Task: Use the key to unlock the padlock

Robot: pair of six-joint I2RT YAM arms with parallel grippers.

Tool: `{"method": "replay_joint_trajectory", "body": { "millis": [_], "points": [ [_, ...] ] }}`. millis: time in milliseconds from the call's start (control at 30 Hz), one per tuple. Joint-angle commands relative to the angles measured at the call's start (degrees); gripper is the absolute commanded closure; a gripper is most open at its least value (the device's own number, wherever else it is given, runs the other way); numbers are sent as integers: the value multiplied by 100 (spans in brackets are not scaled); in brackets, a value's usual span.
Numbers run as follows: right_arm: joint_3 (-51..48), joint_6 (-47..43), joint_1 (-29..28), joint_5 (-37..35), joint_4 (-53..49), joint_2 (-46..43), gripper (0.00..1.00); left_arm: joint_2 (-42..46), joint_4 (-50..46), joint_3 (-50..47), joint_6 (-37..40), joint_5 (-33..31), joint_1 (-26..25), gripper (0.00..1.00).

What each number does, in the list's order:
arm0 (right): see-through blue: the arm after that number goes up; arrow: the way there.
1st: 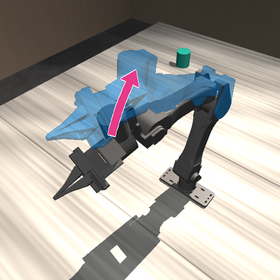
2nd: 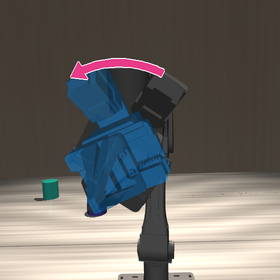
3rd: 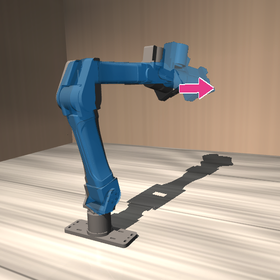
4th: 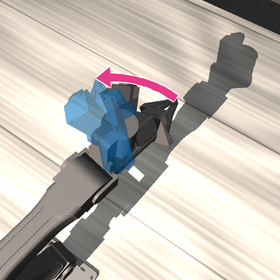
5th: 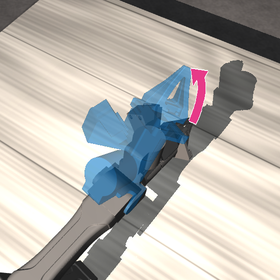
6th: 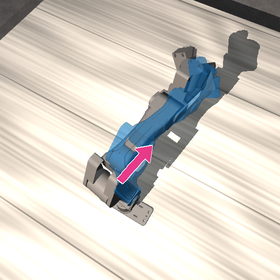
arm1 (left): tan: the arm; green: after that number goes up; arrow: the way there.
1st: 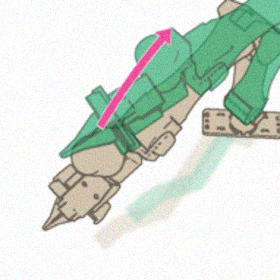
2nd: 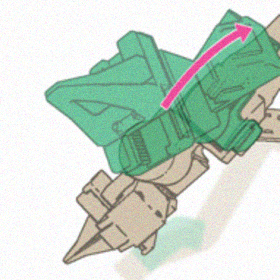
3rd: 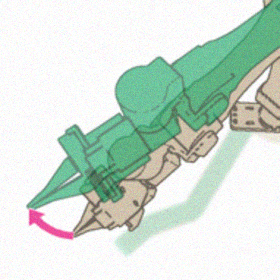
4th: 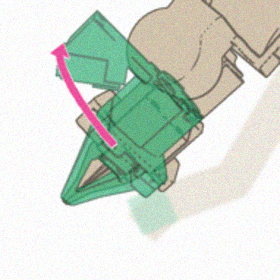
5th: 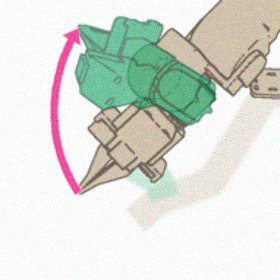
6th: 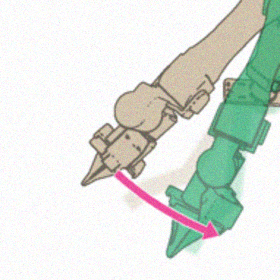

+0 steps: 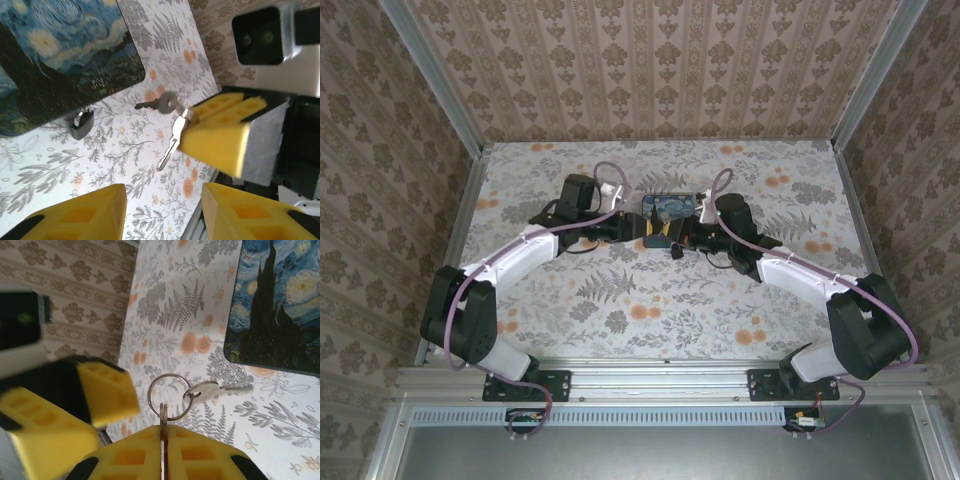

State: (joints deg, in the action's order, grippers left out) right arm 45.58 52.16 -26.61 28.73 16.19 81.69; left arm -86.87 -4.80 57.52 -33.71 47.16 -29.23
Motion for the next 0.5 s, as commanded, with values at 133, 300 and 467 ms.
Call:
{"method": "replay_joint_trajectory", "body": {
  "millis": [133,300,467],
  "points": [
    [-33,513,16,238,623,22,89,64,820,-300,-455,473,-21,56],
    [-30,518,16,293,589,-8,89,-7,1383,-347,-778,636,-12,56],
    [-71,554,16,351,607,-52,89,-123,1499,-312,-864,713,-21,57]
  ]
}}
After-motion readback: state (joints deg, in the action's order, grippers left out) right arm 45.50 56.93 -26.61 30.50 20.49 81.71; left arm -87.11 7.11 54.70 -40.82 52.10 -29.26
